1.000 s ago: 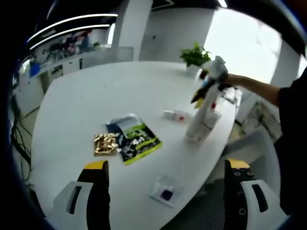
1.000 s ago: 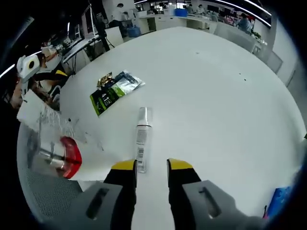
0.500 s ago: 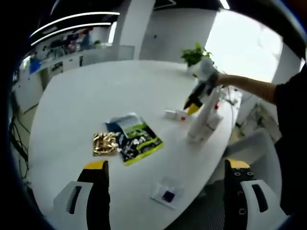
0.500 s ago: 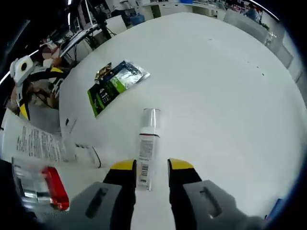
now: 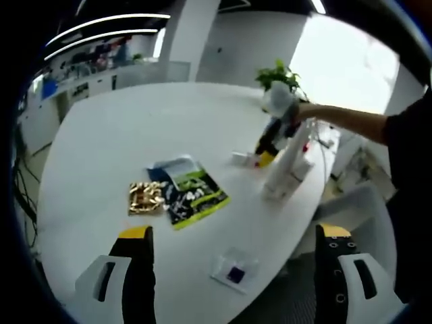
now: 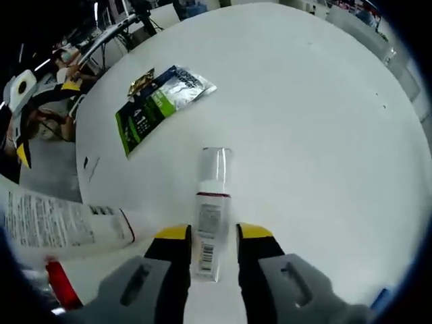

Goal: Arrange the skincare products in the storage area until every visible bottle or jar stands upright without overlapping.

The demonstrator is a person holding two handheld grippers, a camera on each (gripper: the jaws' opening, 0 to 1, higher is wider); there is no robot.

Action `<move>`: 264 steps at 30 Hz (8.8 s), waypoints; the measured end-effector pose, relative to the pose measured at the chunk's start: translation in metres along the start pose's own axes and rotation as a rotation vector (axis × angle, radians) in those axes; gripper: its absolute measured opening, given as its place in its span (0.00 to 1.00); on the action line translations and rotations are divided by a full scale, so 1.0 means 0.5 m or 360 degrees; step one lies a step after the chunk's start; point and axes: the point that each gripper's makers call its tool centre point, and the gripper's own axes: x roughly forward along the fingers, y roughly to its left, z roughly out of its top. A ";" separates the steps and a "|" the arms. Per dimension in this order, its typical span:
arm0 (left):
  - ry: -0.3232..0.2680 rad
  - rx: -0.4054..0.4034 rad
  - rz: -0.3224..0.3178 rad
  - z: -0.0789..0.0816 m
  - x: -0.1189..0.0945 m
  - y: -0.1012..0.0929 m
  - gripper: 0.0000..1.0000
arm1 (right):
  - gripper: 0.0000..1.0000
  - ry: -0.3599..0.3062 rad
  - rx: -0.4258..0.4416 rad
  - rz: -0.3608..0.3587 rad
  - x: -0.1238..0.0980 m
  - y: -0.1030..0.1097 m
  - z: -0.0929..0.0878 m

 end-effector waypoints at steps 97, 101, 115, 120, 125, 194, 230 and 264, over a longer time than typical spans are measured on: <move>-0.0257 0.0004 0.0055 0.051 -0.073 -0.029 0.86 | 0.18 -0.1174 -0.0504 0.0016 -0.310 0.310 0.306; -0.0281 0.0002 0.0045 0.056 -0.075 -0.039 0.85 | 0.18 -0.1185 -0.0496 0.0040 -0.307 0.331 0.296; -0.0300 0.0012 0.0042 0.060 -0.073 -0.085 0.90 | 0.18 -0.1199 -0.0340 0.0159 -0.255 0.381 0.202; -0.0302 0.0023 0.0025 0.064 -0.064 -0.104 0.93 | 0.18 -0.1222 -0.0262 0.0193 -0.245 0.390 0.172; -0.0273 0.0040 0.0004 0.057 -0.052 -0.118 0.96 | 0.18 -0.1233 -0.0213 0.0199 -0.236 0.395 0.144; -0.0407 -0.0270 -0.0710 0.109 0.108 -0.278 0.22 | 0.17 -0.1357 0.0101 0.0547 -0.174 0.410 0.015; -0.0228 0.0156 -0.0185 0.062 0.157 -0.183 0.19 | 0.20 -0.1464 0.0084 0.0299 -0.187 0.388 0.035; -0.0188 0.0446 -0.0028 0.034 0.191 -0.202 0.20 | 0.20 -0.1472 -0.0023 -0.0083 -0.168 0.350 0.090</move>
